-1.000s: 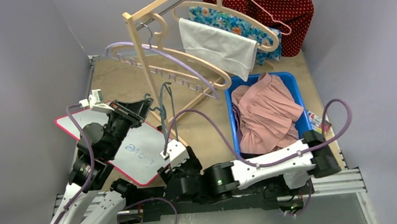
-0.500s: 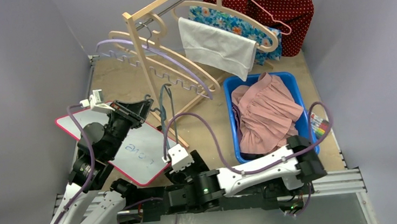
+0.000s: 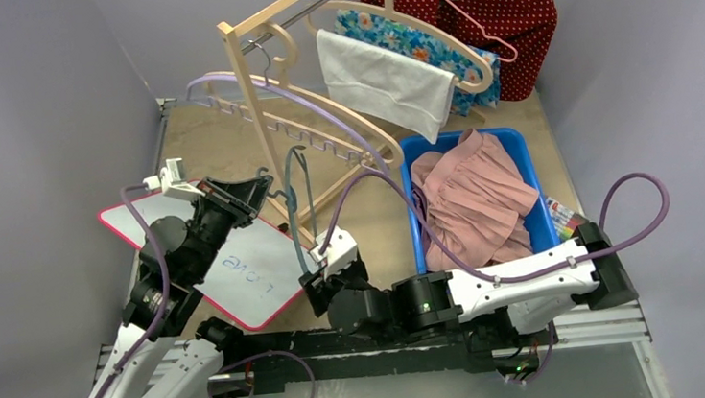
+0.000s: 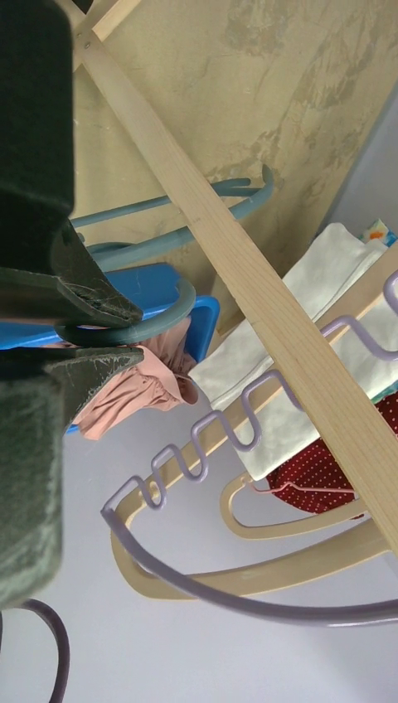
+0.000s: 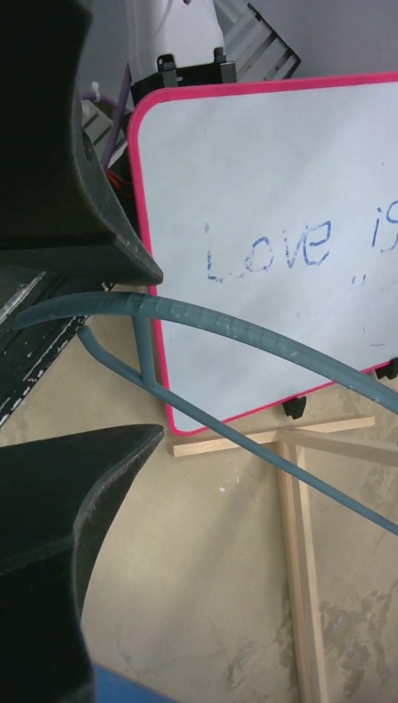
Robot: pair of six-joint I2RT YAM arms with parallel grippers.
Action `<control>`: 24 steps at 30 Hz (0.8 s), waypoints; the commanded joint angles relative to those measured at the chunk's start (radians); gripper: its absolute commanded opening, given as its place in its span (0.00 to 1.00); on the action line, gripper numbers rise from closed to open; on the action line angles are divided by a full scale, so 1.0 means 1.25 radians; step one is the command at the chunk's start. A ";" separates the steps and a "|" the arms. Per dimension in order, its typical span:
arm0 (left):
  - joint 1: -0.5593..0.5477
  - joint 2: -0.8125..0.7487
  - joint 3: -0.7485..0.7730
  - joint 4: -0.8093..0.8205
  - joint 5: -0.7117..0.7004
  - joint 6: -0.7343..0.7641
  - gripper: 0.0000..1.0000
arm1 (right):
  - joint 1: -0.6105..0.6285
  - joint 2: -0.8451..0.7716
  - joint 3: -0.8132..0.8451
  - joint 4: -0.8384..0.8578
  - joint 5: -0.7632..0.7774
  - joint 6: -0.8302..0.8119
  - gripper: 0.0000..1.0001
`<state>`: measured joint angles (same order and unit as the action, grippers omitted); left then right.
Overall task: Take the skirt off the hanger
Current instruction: Place the hanger at the clothesline.
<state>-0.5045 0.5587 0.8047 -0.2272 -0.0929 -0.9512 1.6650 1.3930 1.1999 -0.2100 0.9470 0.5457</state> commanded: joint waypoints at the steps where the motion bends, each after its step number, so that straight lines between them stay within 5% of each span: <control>1: 0.005 0.003 0.017 0.021 0.000 0.003 0.00 | -0.011 0.008 0.005 0.073 -0.019 -0.051 0.69; 6: 0.005 0.003 0.018 0.019 -0.003 0.005 0.00 | -0.012 0.059 0.037 0.049 -0.023 -0.051 0.76; 11: 0.005 0.006 0.023 0.016 -0.001 0.009 0.00 | -0.011 0.098 0.069 -0.010 -0.007 -0.020 0.69; 15: 0.006 0.008 0.029 0.004 -0.006 0.010 0.00 | -0.011 0.071 0.052 -0.009 0.008 -0.006 0.52; 21: 0.006 0.015 0.043 -0.024 -0.014 0.019 0.00 | -0.021 -0.011 -0.023 0.052 0.006 -0.004 0.04; 24: 0.005 0.016 0.042 -0.019 -0.005 0.025 0.21 | -0.043 -0.052 -0.063 0.077 -0.018 0.002 0.00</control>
<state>-0.5045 0.5827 0.8192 -0.2562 -0.1005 -0.9504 1.6360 1.4094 1.1561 -0.2237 0.9390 0.5213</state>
